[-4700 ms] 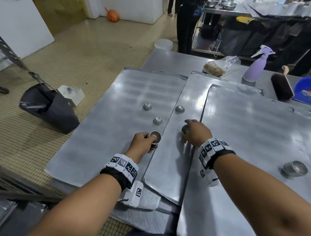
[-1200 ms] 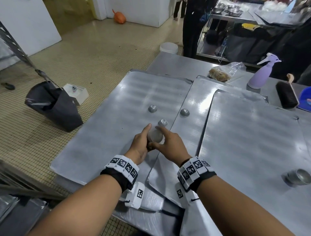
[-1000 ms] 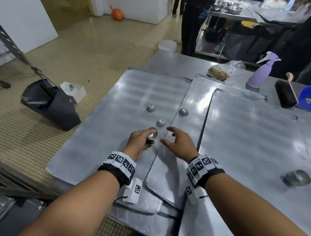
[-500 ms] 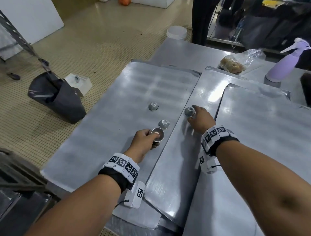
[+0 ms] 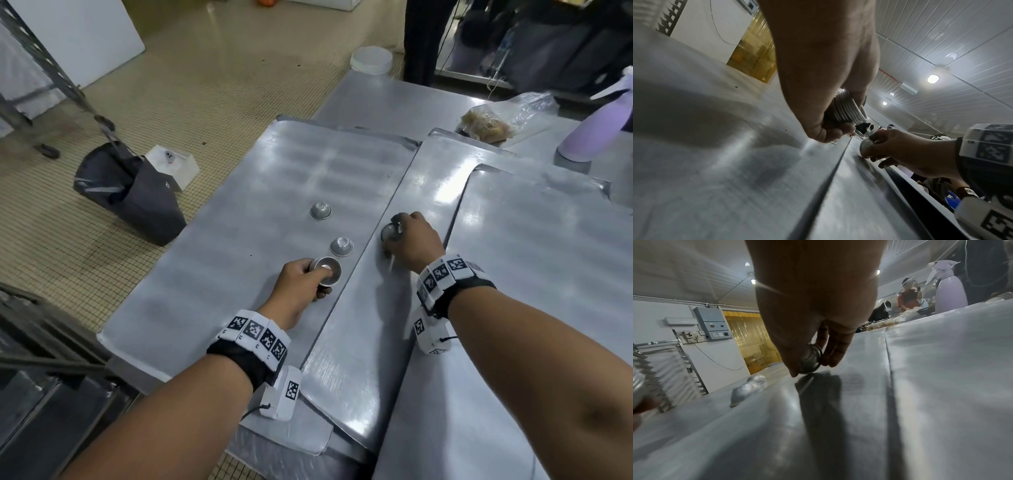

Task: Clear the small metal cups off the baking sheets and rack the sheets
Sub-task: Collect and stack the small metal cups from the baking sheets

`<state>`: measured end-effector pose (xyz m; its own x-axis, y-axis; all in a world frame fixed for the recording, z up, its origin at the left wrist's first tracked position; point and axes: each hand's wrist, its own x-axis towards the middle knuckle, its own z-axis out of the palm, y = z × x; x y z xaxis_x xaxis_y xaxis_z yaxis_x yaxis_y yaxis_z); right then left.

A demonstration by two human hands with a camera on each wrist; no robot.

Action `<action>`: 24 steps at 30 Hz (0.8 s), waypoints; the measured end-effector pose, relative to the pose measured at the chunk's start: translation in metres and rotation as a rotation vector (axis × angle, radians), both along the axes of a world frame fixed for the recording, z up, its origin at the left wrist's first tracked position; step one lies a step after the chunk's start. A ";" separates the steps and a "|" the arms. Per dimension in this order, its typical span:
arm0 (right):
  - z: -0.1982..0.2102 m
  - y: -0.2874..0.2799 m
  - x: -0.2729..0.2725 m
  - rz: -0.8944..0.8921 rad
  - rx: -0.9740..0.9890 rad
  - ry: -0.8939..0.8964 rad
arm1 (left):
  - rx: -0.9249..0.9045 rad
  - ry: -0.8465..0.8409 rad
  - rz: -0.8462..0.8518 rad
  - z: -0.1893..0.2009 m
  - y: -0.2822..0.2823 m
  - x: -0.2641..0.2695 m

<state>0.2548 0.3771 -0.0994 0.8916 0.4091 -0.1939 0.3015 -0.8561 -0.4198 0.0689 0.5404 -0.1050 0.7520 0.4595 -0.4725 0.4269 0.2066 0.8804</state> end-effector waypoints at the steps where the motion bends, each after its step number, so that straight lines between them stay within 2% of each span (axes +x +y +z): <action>1: 0.001 -0.002 -0.005 0.002 -0.006 0.001 | -0.002 -0.002 -0.001 0.001 -0.002 -0.001; 11: -0.006 -0.030 -0.063 0.024 0.038 0.013 | 0.002 -0.023 -0.038 0.009 -0.017 -0.017; 24: -0.001 -0.036 -0.092 0.006 0.087 0.106 | 0.012 0.021 0.003 0.010 -0.006 -0.038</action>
